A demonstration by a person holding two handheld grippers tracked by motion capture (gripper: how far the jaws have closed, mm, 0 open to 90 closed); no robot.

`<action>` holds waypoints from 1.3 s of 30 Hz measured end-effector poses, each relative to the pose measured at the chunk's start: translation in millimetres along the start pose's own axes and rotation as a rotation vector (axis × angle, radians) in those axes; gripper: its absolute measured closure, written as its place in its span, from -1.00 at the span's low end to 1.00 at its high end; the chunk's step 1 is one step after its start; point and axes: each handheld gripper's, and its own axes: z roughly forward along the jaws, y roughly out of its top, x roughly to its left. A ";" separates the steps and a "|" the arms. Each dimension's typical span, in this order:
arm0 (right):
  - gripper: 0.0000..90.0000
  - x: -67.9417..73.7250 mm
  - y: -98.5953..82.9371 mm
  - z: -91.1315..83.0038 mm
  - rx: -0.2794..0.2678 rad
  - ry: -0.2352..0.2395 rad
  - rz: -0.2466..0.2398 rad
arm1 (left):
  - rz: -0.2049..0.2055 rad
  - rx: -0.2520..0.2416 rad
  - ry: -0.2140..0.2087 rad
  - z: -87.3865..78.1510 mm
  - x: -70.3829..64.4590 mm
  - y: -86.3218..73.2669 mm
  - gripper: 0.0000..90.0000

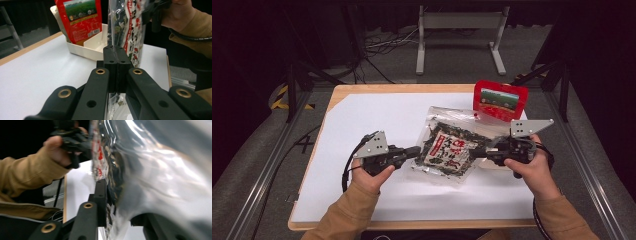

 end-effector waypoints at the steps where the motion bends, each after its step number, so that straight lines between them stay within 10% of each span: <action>1: 0.66 2.6 4.3 -0.6 0.005 0.003 -0.019 | 0.008 0.001 -0.001 -0.6 0.6 0.5 0.98; 13: 0.69 12.3 38.3 -26.1 0.061 -0.059 -0.086 | -0.041 -0.011 0.006 -8.1 9.6 3.7 0.37; 39: 0.69 -0.5 82.4 -79.1 0.159 -0.242 -0.041 | -0.094 0.122 0.137 -25.9 42.2 -12.4 -0.10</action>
